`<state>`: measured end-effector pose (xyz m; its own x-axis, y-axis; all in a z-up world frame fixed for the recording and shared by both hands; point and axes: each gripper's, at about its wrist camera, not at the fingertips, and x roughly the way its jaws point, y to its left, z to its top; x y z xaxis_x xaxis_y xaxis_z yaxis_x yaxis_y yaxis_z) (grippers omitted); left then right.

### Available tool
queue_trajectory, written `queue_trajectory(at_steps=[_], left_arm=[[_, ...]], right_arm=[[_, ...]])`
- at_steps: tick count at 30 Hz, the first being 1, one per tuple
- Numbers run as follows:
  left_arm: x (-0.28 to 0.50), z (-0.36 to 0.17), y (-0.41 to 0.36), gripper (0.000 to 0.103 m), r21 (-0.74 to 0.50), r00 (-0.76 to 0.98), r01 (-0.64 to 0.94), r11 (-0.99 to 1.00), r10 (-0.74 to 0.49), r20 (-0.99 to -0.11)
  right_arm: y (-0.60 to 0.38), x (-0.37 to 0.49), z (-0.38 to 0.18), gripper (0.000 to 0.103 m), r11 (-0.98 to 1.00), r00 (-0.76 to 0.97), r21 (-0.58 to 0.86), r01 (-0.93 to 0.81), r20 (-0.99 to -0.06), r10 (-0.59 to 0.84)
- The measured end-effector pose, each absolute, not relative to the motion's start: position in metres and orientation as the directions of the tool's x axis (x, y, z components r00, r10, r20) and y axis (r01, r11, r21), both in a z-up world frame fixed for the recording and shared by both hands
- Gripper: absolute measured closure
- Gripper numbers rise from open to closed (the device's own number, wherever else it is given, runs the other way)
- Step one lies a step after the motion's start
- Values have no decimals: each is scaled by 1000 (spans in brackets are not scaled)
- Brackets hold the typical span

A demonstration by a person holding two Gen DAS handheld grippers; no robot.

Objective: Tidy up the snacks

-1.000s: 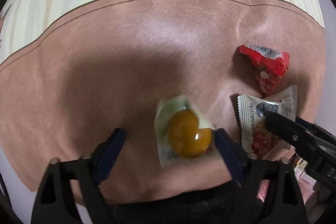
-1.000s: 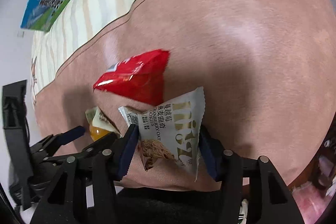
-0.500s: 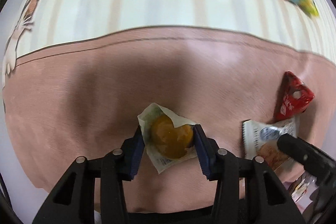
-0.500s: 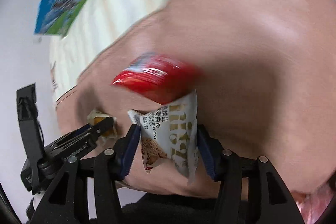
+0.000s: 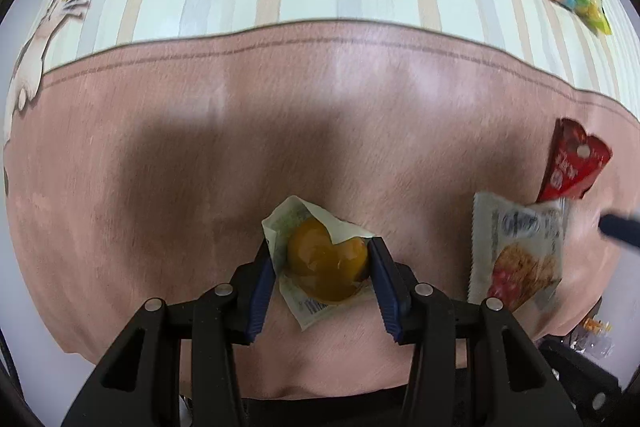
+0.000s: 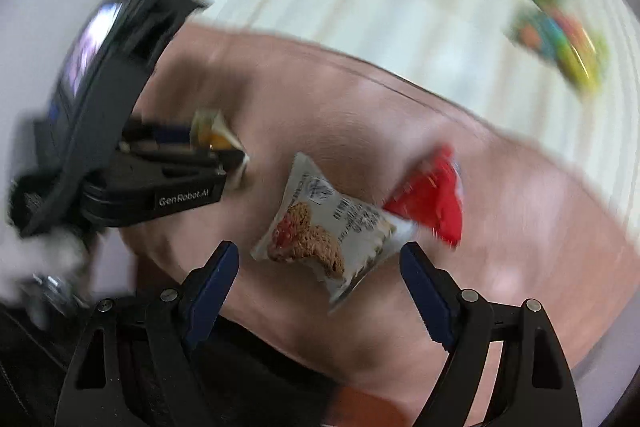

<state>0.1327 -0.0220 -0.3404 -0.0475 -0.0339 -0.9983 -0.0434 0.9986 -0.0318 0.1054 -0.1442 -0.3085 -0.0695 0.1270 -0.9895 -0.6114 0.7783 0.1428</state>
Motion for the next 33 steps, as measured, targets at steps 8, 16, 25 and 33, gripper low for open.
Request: queue_trajectory(at_steps=[8,16,25,33], left_arm=[[112,-352,-6,60,-54,-47,-130,990,-60,-997],[103,-357,19,60,-63,-42,-167,984,-71,-997],[114,-347,20,60,-62,-51,-193,979,-73,-996],[135,-341,12,60,-36,-31,-144,989,-41,-999]], right_arm=[[-89,111,-329,18,448,-125,96,-889,-992,-34],[-83,123,-371,21,385,-194,118,-915,-967,-165],[-167,208,-352,33,917,-207,277,-287,-953,223],[-171,206,-358,19,928,-226,294,-228,-943,244]])
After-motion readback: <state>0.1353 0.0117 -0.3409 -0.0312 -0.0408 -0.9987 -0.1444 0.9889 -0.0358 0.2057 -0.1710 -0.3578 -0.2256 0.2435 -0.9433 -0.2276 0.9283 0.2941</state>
